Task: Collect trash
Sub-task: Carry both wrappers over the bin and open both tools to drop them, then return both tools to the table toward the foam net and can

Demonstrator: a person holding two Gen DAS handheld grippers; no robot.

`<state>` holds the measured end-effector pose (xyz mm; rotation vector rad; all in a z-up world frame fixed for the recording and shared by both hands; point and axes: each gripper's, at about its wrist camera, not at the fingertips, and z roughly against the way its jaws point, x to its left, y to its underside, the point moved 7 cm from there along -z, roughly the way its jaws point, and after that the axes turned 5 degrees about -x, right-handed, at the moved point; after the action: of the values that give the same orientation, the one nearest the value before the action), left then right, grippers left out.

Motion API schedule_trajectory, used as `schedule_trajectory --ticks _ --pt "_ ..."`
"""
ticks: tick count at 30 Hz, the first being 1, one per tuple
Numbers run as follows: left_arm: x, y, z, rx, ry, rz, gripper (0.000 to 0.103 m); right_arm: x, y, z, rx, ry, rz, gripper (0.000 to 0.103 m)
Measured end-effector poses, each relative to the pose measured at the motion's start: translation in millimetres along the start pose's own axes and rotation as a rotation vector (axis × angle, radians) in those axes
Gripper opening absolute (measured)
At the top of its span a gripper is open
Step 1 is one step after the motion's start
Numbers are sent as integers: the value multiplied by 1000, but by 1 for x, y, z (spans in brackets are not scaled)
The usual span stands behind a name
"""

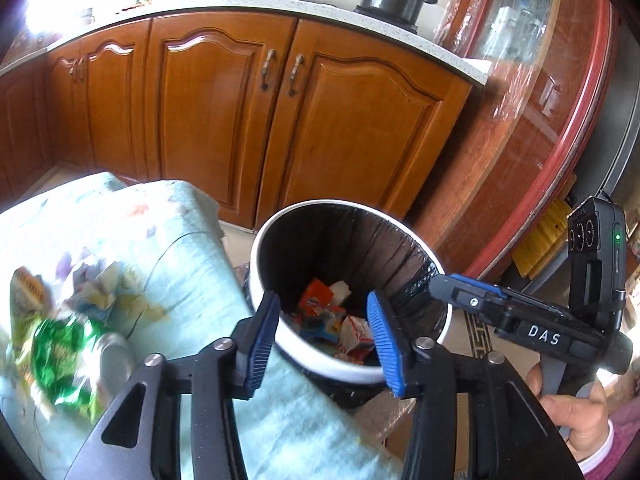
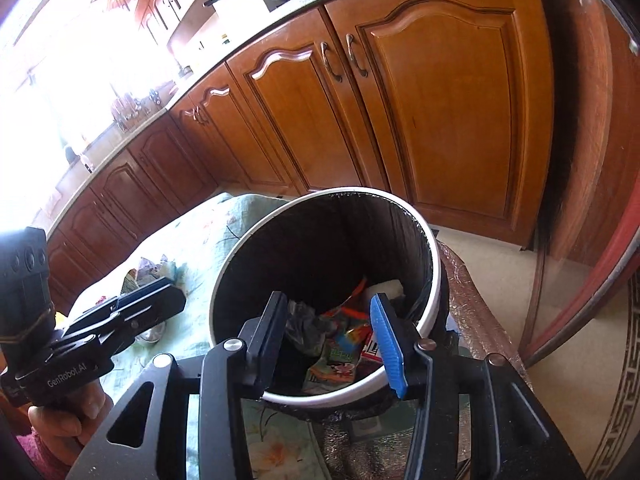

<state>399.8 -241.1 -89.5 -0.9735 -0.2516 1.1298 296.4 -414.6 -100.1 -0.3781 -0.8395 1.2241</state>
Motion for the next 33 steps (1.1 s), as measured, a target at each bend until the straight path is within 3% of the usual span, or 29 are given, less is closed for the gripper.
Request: schedule_trajectory --ticks 2,6,9,23,33 --pt "5 8 12 -6 -10 12 50 5 3 3 -11 -16 -5 52" --pt "21 26 40 -22 -36 50 55 24 12 12 -42 -52 -16 76" --pt "32 41 66 -34 -57 71 56 42 23 15 -47 -91 -33 80" --pt "100 105 177 -75 -209 220 57 137 74 -6 42 -229 20 84" --pt "139 128 226 -102 -279 295 57 200 101 -16 88 -287 108 84"
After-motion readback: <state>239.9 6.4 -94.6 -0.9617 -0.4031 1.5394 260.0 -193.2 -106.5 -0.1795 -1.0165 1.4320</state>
